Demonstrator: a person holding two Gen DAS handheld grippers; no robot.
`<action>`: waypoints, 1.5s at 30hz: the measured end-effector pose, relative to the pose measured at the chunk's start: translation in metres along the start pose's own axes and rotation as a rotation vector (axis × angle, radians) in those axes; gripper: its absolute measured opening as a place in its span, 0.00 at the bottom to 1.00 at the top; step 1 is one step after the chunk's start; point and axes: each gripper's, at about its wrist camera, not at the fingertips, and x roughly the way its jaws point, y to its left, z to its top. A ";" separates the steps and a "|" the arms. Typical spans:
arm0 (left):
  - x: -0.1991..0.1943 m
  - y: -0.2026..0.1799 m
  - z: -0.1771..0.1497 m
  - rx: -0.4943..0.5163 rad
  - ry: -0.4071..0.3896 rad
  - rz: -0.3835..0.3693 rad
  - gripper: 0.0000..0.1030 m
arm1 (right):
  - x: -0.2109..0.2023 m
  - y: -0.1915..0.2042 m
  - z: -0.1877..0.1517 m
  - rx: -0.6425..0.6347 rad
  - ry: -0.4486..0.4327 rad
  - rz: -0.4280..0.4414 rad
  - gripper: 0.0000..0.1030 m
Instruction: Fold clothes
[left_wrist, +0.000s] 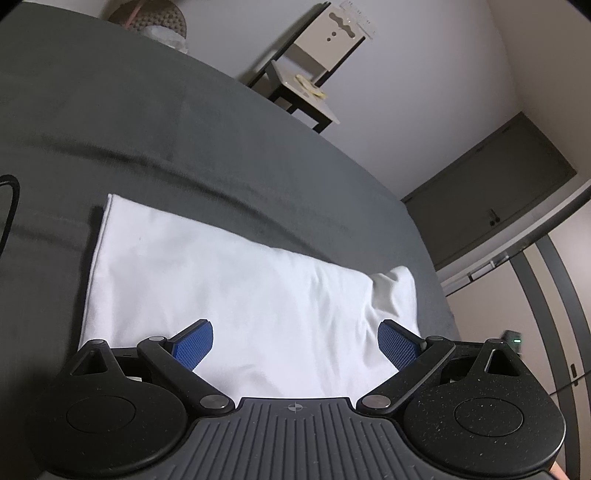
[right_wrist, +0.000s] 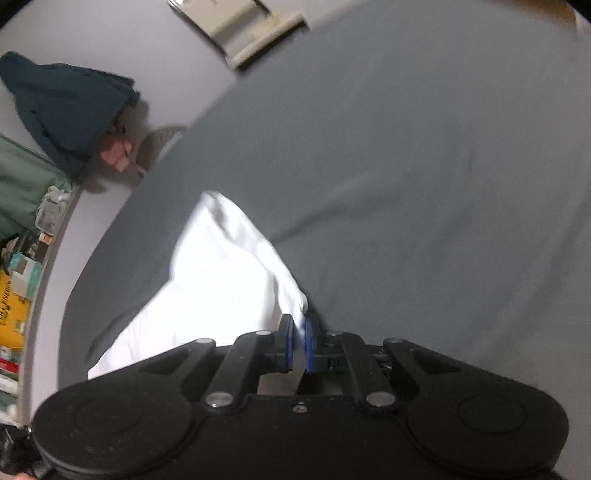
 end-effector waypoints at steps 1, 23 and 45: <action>-0.001 0.000 0.000 0.003 0.000 0.000 0.94 | -0.003 0.001 -0.001 0.005 0.010 -0.003 0.07; -0.006 -0.001 -0.001 0.006 -0.008 0.004 0.94 | 0.031 0.023 -0.002 -0.017 0.069 0.015 0.04; 0.035 -0.129 -0.076 0.372 -0.214 0.009 0.99 | 0.029 0.007 -0.002 -0.118 0.107 0.143 0.62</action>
